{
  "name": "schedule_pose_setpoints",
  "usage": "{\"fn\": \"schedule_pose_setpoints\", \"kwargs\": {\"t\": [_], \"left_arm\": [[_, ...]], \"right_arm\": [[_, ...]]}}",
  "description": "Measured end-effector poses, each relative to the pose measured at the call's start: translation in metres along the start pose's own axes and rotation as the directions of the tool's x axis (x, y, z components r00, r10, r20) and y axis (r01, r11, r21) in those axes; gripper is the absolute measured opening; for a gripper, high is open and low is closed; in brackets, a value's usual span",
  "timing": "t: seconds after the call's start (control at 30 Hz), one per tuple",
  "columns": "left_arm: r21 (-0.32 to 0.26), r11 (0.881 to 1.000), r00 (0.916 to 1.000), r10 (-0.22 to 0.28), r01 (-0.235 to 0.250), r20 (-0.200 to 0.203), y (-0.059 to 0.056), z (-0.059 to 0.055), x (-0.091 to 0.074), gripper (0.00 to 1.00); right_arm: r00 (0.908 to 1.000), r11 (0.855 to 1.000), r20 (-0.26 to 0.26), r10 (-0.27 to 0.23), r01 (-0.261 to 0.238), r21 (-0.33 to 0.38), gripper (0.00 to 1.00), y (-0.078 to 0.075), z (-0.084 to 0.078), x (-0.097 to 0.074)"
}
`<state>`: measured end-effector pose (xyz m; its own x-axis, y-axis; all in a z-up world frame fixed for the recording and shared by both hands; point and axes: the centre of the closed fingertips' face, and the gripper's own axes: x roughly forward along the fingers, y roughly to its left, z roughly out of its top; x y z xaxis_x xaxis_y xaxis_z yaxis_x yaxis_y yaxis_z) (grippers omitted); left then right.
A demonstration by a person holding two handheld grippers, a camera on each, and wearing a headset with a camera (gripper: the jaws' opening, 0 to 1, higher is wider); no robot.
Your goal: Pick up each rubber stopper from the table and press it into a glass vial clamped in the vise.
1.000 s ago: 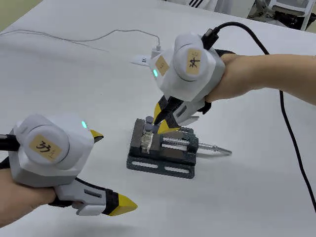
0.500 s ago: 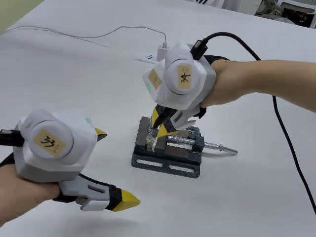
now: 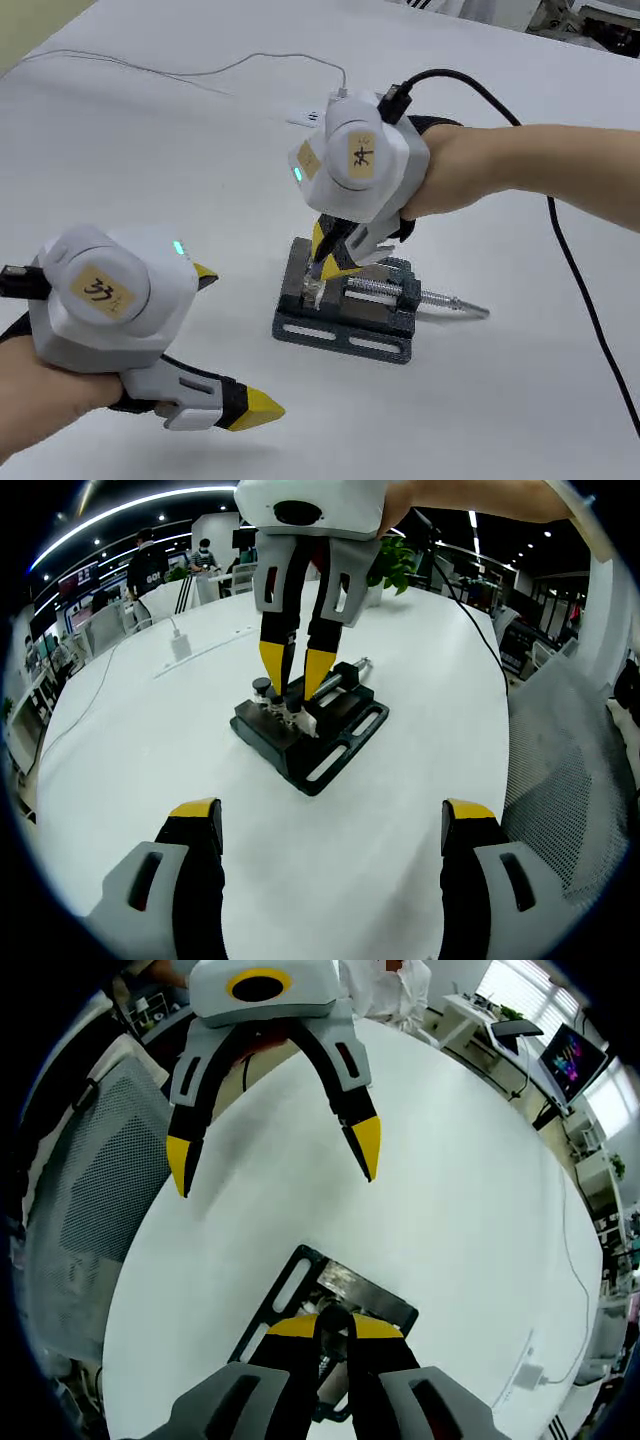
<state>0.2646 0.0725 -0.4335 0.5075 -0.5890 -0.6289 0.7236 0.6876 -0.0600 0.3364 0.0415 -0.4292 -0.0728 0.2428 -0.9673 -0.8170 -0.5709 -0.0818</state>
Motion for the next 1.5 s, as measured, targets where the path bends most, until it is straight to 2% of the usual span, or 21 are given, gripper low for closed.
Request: {"fn": "schedule_pose_setpoints", "kwargs": {"t": [0.23,0.37,0.6,0.83,1.0,1.27,1.37,1.5], "left_arm": [[-0.004,1.000,1.0000,0.001,-0.001,-0.001,-0.0002,-0.0020,0.0002,0.89],[-0.008,1.000,1.0000,0.004,-0.004,-0.004,0.0003,-0.0040,0.0001,0.89],[-0.014,1.000,1.0000,0.004,-0.004,-0.005,-0.0004,-0.0043,0.0008,0.89],[-0.017,1.000,1.0000,0.002,-0.002,-0.001,-0.0019,-0.0032,0.0028,0.88],[-0.020,1.000,1.0000,0.001,-0.001,0.002,-0.0025,-0.0028,0.0036,0.88],[-0.021,1.000,1.0000,-0.002,0.002,0.003,-0.0041,-0.0020,0.0046,0.87],[-0.021,1.000,1.0000,-0.001,0.001,-0.001,-0.0035,-0.0023,0.0035,0.87],[-0.024,1.000,1.0000,0.003,-0.003,-0.004,-0.0012,-0.0036,0.0016,0.87]], "right_arm": [[0.9994,1.000,-0.033,0.011,-0.010,0.020,0.04,0.0006,0.0015,0.0022],[0.9975,0.993,-0.063,0.032,-0.025,0.113,0.04,0.0015,0.0026,0.0020],[0.9935,0.987,-0.102,0.050,-0.034,0.160,0.03,0.0041,0.0044,0.0022],[0.9934,0.970,-0.111,0.027,0.001,0.242,0.03,0.0057,0.0037,0.0017],[0.9919,0.951,-0.127,-0.003,0.042,0.305,0.03,0.0057,0.0039,0.0023],[0.9925,0.945,-0.121,-0.016,0.054,0.321,0.05,0.0054,0.0033,0.0018],[0.9929,0.951,-0.118,-0.016,0.051,0.304,0.05,0.0055,0.0029,0.0012],[0.9935,0.952,-0.112,-0.016,0.050,0.303,0.06,0.0044,0.0024,0.0012]]}}
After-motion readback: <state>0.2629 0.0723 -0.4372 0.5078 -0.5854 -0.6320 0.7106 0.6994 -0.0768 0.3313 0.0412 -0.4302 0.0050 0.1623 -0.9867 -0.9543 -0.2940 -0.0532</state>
